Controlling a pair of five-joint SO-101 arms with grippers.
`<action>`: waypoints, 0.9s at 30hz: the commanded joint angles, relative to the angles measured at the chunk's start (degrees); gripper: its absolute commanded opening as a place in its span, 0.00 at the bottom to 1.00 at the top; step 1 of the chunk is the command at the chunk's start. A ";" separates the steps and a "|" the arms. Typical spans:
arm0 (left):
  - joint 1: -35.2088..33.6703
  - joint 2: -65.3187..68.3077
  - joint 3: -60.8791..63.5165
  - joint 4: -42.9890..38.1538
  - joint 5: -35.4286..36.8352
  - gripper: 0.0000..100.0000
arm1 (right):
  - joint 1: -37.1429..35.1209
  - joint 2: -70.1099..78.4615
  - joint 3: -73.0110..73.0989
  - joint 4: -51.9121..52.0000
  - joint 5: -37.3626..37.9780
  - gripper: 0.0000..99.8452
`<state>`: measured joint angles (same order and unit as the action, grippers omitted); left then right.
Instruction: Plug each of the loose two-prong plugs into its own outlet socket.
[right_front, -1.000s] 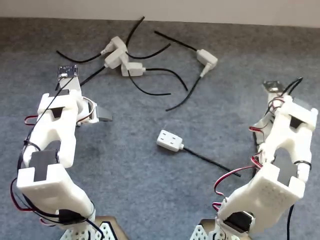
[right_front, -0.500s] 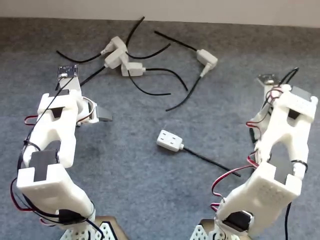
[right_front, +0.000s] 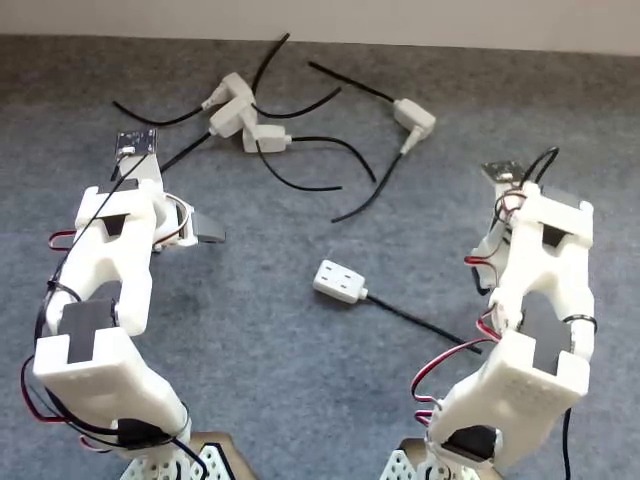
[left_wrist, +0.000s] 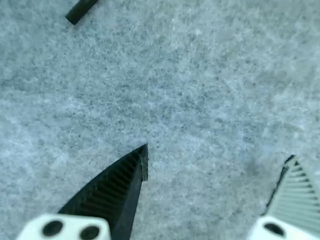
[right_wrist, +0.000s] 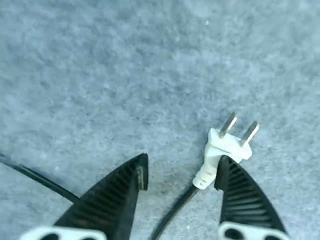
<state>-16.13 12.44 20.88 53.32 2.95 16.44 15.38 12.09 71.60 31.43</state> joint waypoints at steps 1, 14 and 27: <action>0.84 -2.59 -0.31 -0.62 -0.09 0.40 | -4.44 -0.84 0.48 -0.66 -2.81 0.21; 0.84 -2.59 -0.40 -0.62 -0.09 0.40 | -12.53 -1.01 -2.15 4.70 -6.59 0.21; 0.84 -2.59 -0.48 -0.62 -0.09 0.40 | -6.99 -0.57 -30.90 25.45 -6.77 0.21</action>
<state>-16.13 12.44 20.97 53.32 2.95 6.24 15.91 -12.79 93.76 25.36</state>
